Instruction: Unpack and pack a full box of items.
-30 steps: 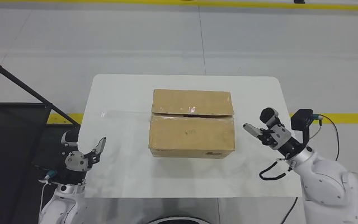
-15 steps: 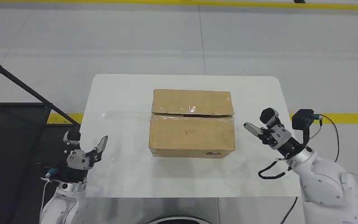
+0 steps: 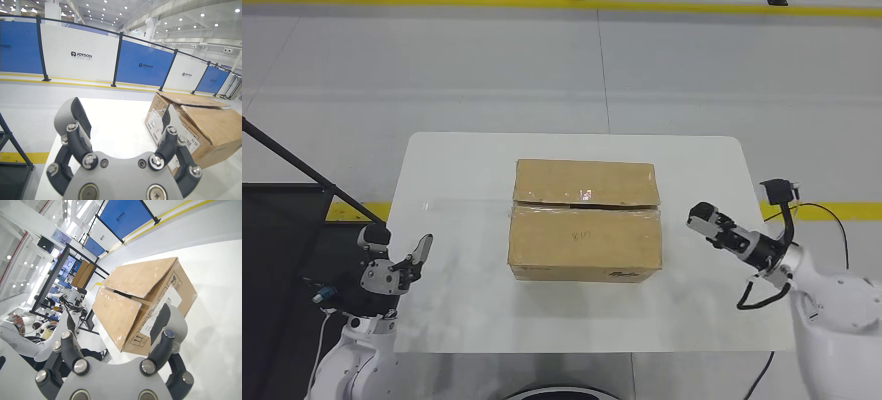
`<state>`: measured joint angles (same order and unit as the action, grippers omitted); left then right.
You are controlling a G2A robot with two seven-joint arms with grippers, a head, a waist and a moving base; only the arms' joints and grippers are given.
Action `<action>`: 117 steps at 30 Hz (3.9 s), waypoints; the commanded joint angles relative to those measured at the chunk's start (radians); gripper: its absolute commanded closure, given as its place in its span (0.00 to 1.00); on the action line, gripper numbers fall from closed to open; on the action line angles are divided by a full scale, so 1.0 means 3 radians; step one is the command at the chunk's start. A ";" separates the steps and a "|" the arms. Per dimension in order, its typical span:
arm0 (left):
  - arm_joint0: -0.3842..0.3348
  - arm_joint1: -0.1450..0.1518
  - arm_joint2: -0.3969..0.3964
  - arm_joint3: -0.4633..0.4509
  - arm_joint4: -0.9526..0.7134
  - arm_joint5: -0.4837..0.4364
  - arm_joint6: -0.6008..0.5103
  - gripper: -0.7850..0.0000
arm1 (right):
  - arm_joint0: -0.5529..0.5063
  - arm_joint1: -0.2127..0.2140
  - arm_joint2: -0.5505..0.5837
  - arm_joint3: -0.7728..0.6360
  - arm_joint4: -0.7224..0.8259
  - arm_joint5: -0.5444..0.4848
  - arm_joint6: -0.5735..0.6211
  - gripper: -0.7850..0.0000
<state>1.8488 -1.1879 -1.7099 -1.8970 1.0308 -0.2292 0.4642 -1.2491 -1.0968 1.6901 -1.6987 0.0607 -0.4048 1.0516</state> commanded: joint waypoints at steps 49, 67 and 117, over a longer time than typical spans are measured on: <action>0.0056 -0.0084 0.0078 -0.0067 0.0289 -0.0237 0.0057 0.00 | 0.0213 0.0154 -0.0672 -0.0190 0.1750 -0.0171 0.1042 0.00; 0.0182 -0.0021 0.0173 -0.0173 0.1328 -0.0911 0.0049 0.00 | -0.0046 0.0421 -0.1095 -0.0627 0.0801 -0.0208 0.1005 0.00; 0.0112 -0.0002 0.0335 -0.0103 0.1729 -0.0672 -0.0157 0.00 | 0.0763 0.0345 -0.1443 0.0648 0.1887 0.1312 -0.0170 0.00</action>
<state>1.8825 -1.1884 -1.6095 -1.9278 1.5496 -0.4310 0.4170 -1.0260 -0.9922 1.2599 -1.5142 0.6245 -0.0117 0.9992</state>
